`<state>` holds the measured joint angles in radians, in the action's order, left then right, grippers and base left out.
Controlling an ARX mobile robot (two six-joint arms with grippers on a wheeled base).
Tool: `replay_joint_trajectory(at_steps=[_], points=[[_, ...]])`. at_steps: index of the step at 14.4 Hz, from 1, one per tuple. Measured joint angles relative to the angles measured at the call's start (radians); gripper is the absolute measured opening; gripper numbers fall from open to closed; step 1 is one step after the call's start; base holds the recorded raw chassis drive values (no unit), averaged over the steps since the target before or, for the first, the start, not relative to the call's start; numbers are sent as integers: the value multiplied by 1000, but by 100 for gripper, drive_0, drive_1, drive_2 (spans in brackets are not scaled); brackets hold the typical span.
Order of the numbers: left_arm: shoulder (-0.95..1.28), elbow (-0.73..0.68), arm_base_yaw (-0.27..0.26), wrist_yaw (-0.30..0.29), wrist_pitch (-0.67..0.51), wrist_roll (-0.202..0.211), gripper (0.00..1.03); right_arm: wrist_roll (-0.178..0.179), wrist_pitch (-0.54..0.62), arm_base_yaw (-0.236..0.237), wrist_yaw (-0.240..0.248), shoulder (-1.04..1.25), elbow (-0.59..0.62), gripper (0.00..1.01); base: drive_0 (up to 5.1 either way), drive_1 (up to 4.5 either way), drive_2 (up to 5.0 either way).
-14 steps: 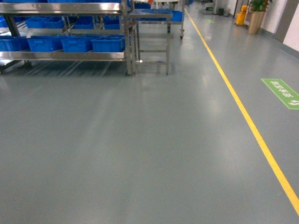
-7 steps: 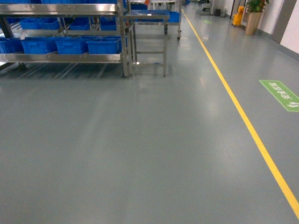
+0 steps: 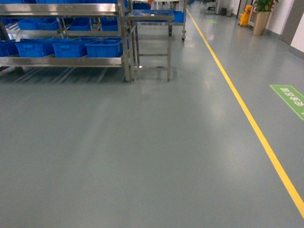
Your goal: Pick blue part to blue bin on bottom shelf
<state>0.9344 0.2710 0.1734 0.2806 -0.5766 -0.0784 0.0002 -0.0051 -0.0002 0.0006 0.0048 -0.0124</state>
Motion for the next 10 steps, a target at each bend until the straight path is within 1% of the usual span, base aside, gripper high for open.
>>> replay_joint_trajectory(at_steps=[10], points=[[1,0,1,-1,0,0,44,0,2,0,0,0,0,98,-3,430,-436]])
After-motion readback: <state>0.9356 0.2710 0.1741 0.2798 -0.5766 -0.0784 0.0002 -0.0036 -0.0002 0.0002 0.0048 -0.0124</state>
